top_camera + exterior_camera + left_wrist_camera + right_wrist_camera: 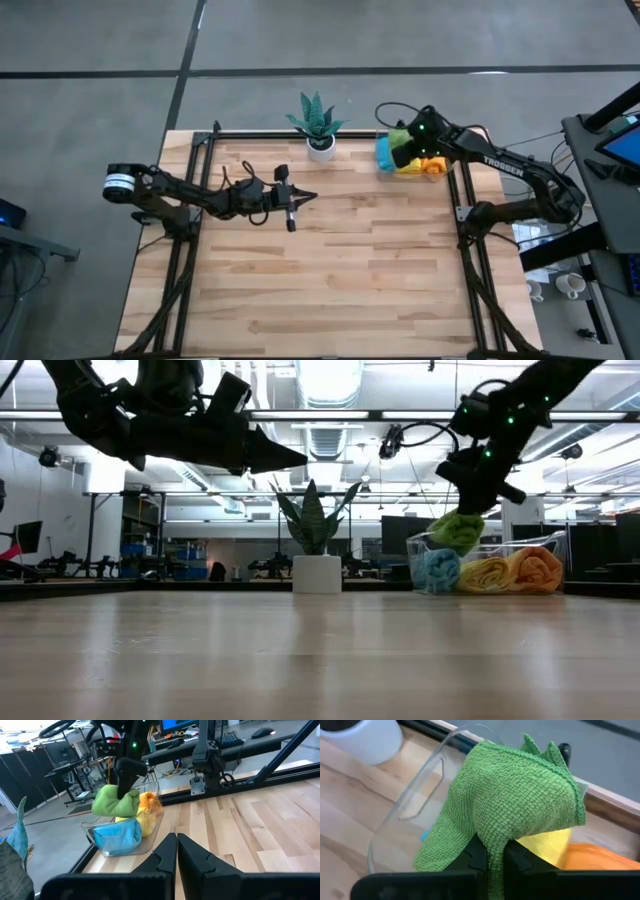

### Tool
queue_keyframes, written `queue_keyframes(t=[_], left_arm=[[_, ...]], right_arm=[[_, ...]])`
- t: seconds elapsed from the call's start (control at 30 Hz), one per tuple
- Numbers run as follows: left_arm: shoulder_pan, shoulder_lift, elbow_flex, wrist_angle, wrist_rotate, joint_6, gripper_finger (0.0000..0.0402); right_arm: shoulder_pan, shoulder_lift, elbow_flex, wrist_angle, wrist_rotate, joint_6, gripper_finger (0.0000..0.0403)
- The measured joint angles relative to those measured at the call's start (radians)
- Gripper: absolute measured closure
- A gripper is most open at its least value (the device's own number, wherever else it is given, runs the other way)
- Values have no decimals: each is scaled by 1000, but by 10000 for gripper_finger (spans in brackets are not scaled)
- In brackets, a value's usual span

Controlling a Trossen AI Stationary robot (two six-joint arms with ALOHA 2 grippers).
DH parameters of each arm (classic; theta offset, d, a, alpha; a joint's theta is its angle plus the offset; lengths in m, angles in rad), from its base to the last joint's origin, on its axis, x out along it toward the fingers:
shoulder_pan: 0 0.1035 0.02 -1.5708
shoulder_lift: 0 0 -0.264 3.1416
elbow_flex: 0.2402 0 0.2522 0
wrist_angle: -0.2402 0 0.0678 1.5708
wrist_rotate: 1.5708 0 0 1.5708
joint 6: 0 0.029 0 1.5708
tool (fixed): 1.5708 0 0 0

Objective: Roll microfiber towels into tight, uniform cylinder then place into a basket
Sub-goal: Put the green microfiber into the transparent bin

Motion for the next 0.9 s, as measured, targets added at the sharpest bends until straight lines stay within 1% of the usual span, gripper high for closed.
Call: queue_keyframes(t=[0.17,0.33,0.47,0.6,0.67,0.77,0.9], left_arm=[[0,0,0,-1,0,0,402],[0,0,1,-3,0,-1,402],[0,1,-1,-3,0,-1,402],[0,1,2,-3,0,-1,402],[0,1,2,-3,0,-2,402],[0,1,2,-3,0,-1,402],[0,1,1,-2,0,-1,402]], right_arm=[[-77,0,-52,85,-113,-10,388],[-123,0,-68,43,-116,-22,389],[-132,0,-92,31,-161,-13,389],[-131,0,-123,82,-164,31,387],[-132,0,-134,112,-161,33,378],[-131,0,-137,122,-159,33,354],[-133,0,-137,124,-106,57,314]])
